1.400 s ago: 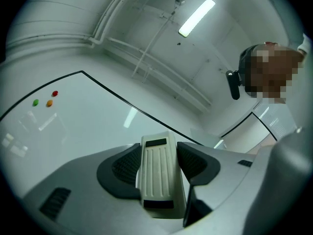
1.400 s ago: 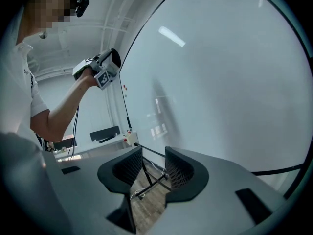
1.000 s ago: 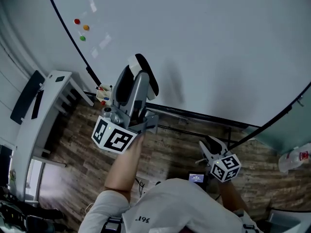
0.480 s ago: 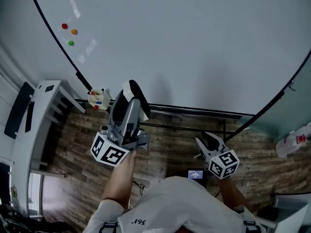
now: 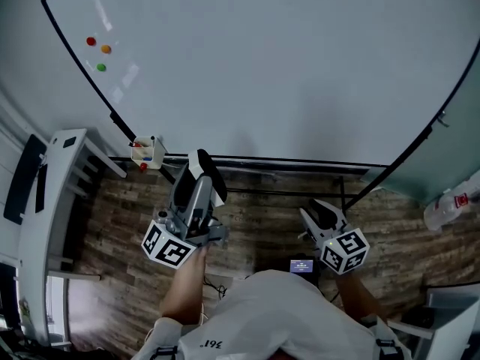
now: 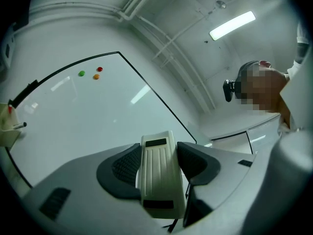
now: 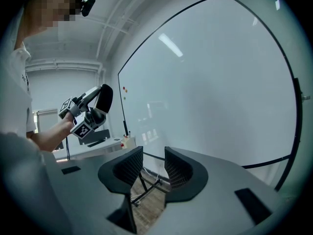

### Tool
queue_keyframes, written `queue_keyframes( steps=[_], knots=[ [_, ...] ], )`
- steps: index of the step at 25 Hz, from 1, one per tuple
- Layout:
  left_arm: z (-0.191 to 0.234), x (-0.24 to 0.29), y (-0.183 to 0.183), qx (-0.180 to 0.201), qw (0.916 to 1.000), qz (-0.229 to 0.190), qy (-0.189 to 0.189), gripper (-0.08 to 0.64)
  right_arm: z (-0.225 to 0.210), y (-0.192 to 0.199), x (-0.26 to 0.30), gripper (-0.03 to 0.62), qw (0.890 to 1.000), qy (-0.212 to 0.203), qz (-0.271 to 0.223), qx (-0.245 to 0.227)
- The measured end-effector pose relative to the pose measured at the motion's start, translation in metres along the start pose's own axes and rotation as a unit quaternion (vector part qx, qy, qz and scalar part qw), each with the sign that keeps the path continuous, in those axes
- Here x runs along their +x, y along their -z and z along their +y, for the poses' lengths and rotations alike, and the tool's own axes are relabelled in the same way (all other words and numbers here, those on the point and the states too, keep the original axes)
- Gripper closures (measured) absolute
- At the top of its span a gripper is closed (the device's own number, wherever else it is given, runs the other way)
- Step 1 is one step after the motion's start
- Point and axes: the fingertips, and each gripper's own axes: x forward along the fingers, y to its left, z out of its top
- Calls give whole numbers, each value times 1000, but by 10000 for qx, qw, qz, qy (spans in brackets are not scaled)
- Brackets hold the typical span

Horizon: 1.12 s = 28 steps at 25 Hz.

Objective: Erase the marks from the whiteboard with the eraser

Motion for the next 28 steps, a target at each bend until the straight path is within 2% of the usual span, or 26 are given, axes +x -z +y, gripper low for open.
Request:
queue_keyframes(
  steps=[14,28],
  knots=[
    [20,-64,45,-413,9958,662,-475,321,14,6,-2,448,10000,53,25,-28],
    [26,-112,65,-689,9897,1023,-723,321,25,8,-8,466,9998,138,66,-129]
  ],
)
